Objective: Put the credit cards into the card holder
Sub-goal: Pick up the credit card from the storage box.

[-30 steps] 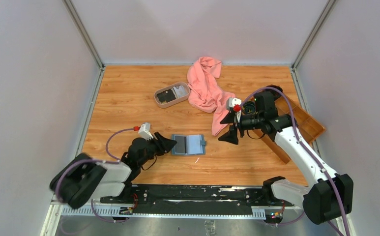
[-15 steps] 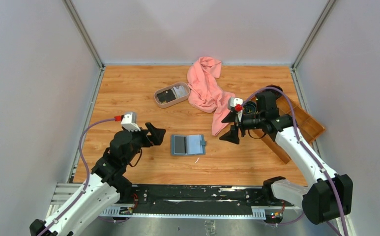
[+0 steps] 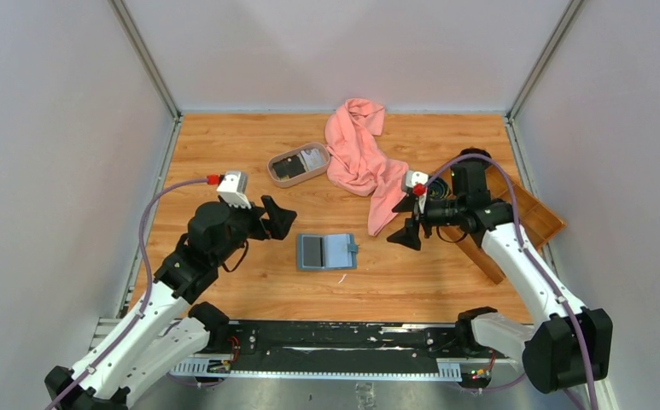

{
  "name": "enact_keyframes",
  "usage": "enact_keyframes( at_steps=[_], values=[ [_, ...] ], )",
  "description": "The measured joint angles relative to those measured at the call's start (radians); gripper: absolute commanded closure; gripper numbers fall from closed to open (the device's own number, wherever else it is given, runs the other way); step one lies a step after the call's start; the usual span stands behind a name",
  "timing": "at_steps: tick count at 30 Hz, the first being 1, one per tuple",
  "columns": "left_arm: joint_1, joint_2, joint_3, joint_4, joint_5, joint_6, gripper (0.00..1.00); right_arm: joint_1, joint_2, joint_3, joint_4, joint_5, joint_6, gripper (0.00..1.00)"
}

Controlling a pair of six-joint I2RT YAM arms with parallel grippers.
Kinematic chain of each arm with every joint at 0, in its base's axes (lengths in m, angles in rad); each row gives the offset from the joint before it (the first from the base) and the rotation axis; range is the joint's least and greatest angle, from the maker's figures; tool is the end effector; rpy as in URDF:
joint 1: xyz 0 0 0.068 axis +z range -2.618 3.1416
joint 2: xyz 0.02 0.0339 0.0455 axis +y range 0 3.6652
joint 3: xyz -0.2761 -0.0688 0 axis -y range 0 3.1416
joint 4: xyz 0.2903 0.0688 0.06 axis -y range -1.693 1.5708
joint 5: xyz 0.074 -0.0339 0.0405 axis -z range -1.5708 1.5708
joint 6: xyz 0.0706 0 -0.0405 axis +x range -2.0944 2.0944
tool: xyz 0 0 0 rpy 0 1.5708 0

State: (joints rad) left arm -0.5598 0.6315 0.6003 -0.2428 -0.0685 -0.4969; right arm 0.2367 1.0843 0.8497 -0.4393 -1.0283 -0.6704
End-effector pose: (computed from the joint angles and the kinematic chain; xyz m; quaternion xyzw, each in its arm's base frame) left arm 0.1960 -0.1171 0.2883 0.0044 0.7968 -0.2807 0.5350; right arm 0.2517 0.1229 0.2795 -0.5355 0.6119 0.3516 0.4640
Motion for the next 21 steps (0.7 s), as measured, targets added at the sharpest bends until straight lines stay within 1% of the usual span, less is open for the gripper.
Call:
enact_keyframes(
  at_steps=[5, 9, 12, 15, 18, 20, 21],
  values=[
    [0.051, 0.077, 0.121, 0.024, 0.066, 0.014, 0.00, -0.002, 0.016, 0.037, -0.051, 0.056, -0.010, 0.16],
    [0.148, 0.183, 0.198, 0.099, 0.166, -0.007, 0.00, -0.002, 0.019, 0.085, -0.072, 0.099, -0.011, 0.15],
    [0.229, 0.326, 0.269, 0.178, 0.238, -0.059, 0.00, -0.011, 0.016, 0.093, -0.079, 0.123, -0.010, 0.15],
    [0.273, 0.509, 0.380, 0.217, 0.289, -0.093, 0.03, -0.050, 0.016, 0.092, -0.084, 0.124, -0.004, 0.15],
    [0.290, 0.711, 0.529, 0.201, 0.300, -0.099, 0.04, -0.098, 0.020, 0.085, -0.073, 0.121, 0.010, 0.15],
    [0.291, 0.850, 0.634, 0.180, 0.284, -0.093, 0.08, -0.117, 0.033, 0.082, -0.066, 0.121, 0.024, 0.15],
    [0.291, 0.880, 0.652, 0.179, 0.277, -0.091, 0.10, -0.121, 0.042, 0.082, -0.061, 0.122, 0.030, 0.16]
  ],
)
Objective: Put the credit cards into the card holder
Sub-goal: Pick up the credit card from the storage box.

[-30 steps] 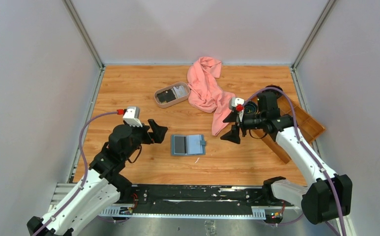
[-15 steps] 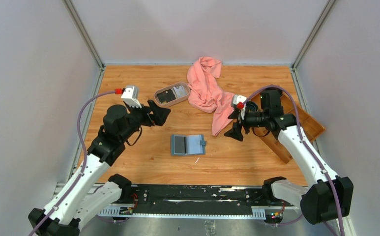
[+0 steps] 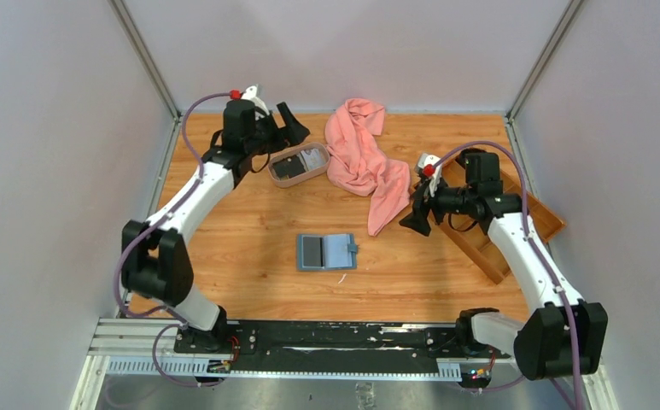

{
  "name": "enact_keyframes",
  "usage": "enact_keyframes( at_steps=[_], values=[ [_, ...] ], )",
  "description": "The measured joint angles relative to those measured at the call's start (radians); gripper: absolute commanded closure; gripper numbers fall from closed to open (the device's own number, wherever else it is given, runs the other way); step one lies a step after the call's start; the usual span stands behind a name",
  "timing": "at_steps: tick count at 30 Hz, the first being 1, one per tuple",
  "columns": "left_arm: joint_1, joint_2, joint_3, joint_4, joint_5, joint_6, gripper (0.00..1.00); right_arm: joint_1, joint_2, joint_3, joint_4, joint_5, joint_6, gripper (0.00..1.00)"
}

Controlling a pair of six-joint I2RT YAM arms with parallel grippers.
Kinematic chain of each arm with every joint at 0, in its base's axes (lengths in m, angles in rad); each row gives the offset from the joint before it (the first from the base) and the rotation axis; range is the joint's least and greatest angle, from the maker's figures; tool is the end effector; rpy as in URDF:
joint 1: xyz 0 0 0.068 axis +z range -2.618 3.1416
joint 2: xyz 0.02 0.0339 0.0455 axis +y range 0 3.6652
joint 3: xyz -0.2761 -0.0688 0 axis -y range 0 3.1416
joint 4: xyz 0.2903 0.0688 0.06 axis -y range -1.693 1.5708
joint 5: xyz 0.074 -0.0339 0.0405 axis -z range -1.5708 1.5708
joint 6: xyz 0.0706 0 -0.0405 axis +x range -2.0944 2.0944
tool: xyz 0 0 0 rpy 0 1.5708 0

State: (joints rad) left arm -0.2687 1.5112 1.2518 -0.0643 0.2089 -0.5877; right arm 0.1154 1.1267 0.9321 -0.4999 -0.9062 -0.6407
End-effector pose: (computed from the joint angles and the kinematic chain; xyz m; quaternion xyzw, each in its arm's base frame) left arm 0.4157 -0.1296 0.3271 -0.0681 0.8068 -0.3181 0.4932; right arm 0.2798 0.0884 0.2903 -0.4731 0.6881 0.2838 0.4713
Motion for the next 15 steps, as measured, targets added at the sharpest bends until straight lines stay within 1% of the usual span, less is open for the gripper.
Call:
enact_keyframes(
  at_steps=[4, 6, 7, 8, 9, 11, 15],
  values=[
    [0.000, 0.154, 0.074, -0.032, -0.028, -0.014, 0.25, -0.002, 0.068, 0.005, 0.014, 0.006, 0.035, 0.16],
    [0.000, 0.234, 0.129, -0.057, -0.038, -0.019, 0.30, -0.002, 0.105, 0.010, 0.018, 0.018, 0.051, 0.16],
    [0.000, 0.270, 0.156, -0.067, -0.042, -0.020, 0.35, -0.002, 0.117, 0.010, 0.019, 0.021, 0.058, 0.16],
    [0.000, 0.306, 0.183, -0.077, -0.048, -0.021, 0.39, -0.003, 0.124, 0.010, 0.019, 0.025, 0.062, 0.16],
    [0.000, 0.337, 0.206, -0.086, -0.055, -0.022, 0.40, -0.003, 0.129, 0.010, 0.018, 0.029, 0.065, 0.16],
    [0.000, 0.388, 0.241, -0.103, -0.065, -0.027, 0.47, -0.003, 0.131, 0.010, 0.018, 0.037, 0.069, 0.16],
    [0.000, 0.499, 0.331, -0.142, -0.082, -0.037, 0.49, -0.003, 0.145, 0.018, 0.018, 0.054, 0.072, 0.17]
  ],
)
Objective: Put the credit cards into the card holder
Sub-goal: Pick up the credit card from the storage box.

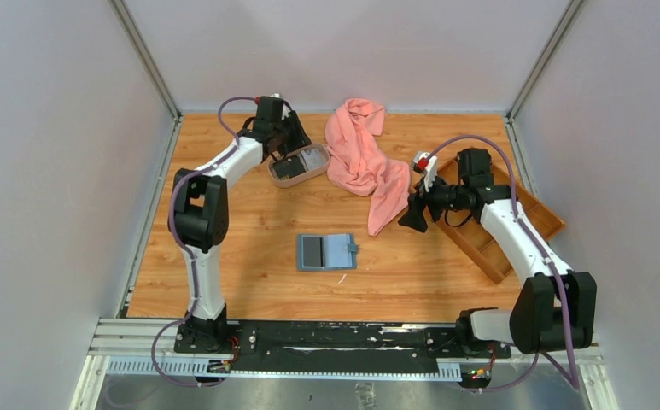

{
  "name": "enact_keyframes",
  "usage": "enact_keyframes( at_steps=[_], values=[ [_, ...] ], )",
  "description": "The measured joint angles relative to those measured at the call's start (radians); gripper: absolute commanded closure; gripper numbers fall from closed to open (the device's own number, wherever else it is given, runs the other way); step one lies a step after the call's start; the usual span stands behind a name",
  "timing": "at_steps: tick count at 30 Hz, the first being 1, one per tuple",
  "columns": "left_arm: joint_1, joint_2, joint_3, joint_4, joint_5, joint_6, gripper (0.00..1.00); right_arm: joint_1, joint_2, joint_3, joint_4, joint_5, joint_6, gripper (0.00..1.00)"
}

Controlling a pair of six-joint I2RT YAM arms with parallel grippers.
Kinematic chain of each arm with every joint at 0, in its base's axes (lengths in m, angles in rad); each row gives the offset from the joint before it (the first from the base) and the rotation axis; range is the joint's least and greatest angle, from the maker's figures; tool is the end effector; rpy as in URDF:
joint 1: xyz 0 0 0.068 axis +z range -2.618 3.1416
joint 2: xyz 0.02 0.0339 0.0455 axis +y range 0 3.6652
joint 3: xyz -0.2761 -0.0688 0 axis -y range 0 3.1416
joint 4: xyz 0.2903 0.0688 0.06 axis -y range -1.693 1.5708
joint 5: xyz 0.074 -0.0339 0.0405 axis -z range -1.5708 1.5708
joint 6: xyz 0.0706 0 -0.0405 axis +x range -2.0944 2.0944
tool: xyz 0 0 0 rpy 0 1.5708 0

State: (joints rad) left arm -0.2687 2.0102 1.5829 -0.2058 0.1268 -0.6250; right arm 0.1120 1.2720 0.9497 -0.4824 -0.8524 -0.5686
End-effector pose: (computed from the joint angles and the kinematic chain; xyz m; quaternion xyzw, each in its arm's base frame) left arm 0.5208 -0.1527 0.2125 -0.1296 0.8813 -0.2458 0.3822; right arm 0.3087 0.0882 0.2555 -0.4275 0.7446 0.2965 0.4183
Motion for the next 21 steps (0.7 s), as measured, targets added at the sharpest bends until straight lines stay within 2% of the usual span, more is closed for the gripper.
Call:
enact_keyframes(
  at_steps=[5, 21],
  values=[
    [0.000, 0.103, 0.067, -0.028, -0.016, -0.014, 0.52, 0.000, 0.023, 0.005, -0.001, 0.011, 0.000, 0.17],
    [0.000, 0.219, 0.138, -0.040, -0.024, -0.045, 0.59, 0.000, 0.074, 0.014, -0.012, 0.008, 0.003, 0.18]
  ],
)
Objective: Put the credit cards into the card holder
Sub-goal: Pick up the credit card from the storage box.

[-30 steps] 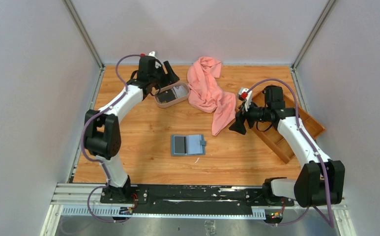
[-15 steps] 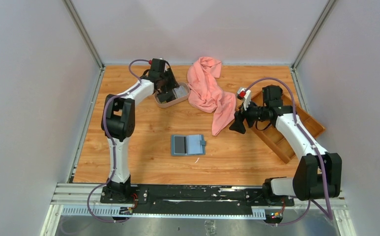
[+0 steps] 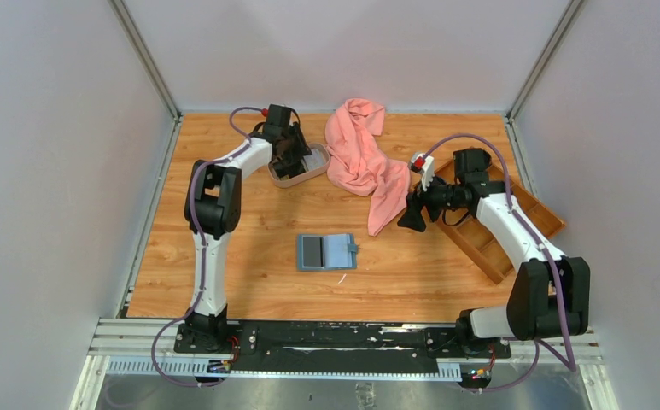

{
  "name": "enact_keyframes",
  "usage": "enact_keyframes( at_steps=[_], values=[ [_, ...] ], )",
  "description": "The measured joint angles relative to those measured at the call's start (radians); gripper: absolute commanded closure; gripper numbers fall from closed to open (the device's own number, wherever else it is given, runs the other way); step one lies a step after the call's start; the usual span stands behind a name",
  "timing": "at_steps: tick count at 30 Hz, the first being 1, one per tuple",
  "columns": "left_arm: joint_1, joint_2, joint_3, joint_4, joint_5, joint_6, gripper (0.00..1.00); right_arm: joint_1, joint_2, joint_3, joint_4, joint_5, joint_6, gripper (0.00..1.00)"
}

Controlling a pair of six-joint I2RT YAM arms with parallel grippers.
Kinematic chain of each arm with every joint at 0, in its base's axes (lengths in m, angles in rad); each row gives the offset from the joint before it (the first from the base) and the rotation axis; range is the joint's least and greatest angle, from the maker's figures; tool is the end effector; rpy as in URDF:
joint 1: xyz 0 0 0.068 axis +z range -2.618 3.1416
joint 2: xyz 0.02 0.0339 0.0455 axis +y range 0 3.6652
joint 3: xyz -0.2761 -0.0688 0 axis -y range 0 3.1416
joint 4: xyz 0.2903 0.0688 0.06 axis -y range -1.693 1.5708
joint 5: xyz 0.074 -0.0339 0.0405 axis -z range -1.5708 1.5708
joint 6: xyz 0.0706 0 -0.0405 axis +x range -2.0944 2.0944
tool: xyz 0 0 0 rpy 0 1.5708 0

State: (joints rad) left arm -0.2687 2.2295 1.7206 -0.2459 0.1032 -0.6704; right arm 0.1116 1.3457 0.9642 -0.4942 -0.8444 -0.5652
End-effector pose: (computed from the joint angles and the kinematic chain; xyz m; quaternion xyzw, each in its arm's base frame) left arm 0.5542 -0.1601 0.1440 -0.1628 0.9024 -0.2215 0.3319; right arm 0.3197 0.0889 0.2374 -0.4164 0.7627 0.3055 0.3894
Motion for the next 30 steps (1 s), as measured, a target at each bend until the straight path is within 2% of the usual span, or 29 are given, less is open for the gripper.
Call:
enact_keyframes(
  at_steps=[5, 9, 25, 30],
  values=[
    [0.000, 0.009, 0.000, -0.002, 0.000, -0.006, 0.57, 0.000, 0.005, 0.005, -0.002, 0.000, 0.000, 0.18],
    [0.000, 0.011, 0.000, -0.003, -0.004, -0.011, 0.59, 0.000, 0.007, 0.006, -0.004, 0.000, 0.000, 0.18],
    [0.007, 0.019, 0.002, 0.002, 0.000, -0.036, 0.97, -0.001, 0.009, 0.007, -0.008, 0.000, 0.000, 0.18],
    [0.009, 0.019, 0.002, 0.004, 0.002, -0.037, 1.00, -0.001, 0.009, 0.007, -0.008, 0.000, 0.000, 0.19]
  ],
)
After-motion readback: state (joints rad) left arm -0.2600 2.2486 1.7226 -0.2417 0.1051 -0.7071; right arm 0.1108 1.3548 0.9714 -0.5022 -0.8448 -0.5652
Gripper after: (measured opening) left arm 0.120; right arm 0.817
